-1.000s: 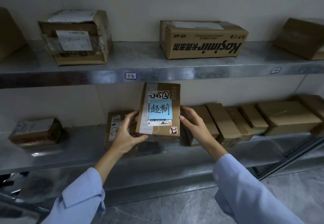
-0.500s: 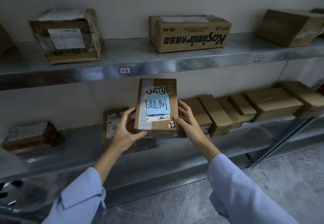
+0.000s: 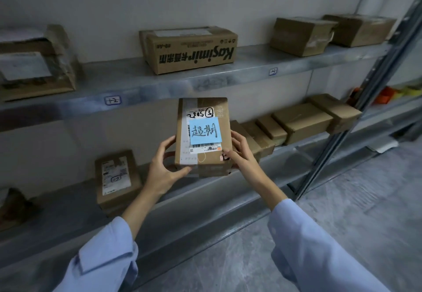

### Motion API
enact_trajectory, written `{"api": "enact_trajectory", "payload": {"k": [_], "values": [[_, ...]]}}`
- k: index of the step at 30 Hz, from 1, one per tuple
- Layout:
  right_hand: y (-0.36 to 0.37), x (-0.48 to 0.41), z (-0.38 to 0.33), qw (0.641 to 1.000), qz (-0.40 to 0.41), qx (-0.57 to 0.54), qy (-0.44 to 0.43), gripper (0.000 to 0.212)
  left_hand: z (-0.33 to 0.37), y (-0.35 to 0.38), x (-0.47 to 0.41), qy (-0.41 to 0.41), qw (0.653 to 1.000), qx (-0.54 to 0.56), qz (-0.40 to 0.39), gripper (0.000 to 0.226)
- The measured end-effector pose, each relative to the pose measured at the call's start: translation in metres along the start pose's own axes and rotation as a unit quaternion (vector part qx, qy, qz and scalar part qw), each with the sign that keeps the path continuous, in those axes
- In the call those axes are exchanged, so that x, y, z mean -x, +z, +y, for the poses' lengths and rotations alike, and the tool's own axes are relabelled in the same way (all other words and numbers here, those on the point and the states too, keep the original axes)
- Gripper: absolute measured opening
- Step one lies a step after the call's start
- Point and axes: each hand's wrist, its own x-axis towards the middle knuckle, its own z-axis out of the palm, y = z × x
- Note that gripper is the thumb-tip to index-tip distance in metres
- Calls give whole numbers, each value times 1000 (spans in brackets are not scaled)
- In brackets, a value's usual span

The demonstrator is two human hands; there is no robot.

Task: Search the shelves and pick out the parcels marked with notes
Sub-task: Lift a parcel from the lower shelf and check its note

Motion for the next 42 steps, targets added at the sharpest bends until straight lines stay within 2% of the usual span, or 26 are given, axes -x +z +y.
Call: {"api": "enact_trajectory", "payload": {"k": [7,10,14,20,31,37,42], "values": [[-72,83,9,996,76,-3,41,64,22,82,19,20,994,24,-100,83],[-106,138,17,991,123,-11,57,59,39,126,40,35,986,29,-158,86],[-151,222,27,978,192,-15,79,53,66,191,84,47,972,28,-229,95],[-214,360,35,949,293,-13,113,50,102,295,166,50,944,55,-321,91],[-321,565,55,867,476,-45,142,49,188,489,287,69,856,109,-501,99],[-391,636,77,817,554,-64,146,51,217,605,326,73,806,123,-574,87],[-450,679,92,777,601,-69,175,57,240,696,352,67,765,121,-629,88]]}}
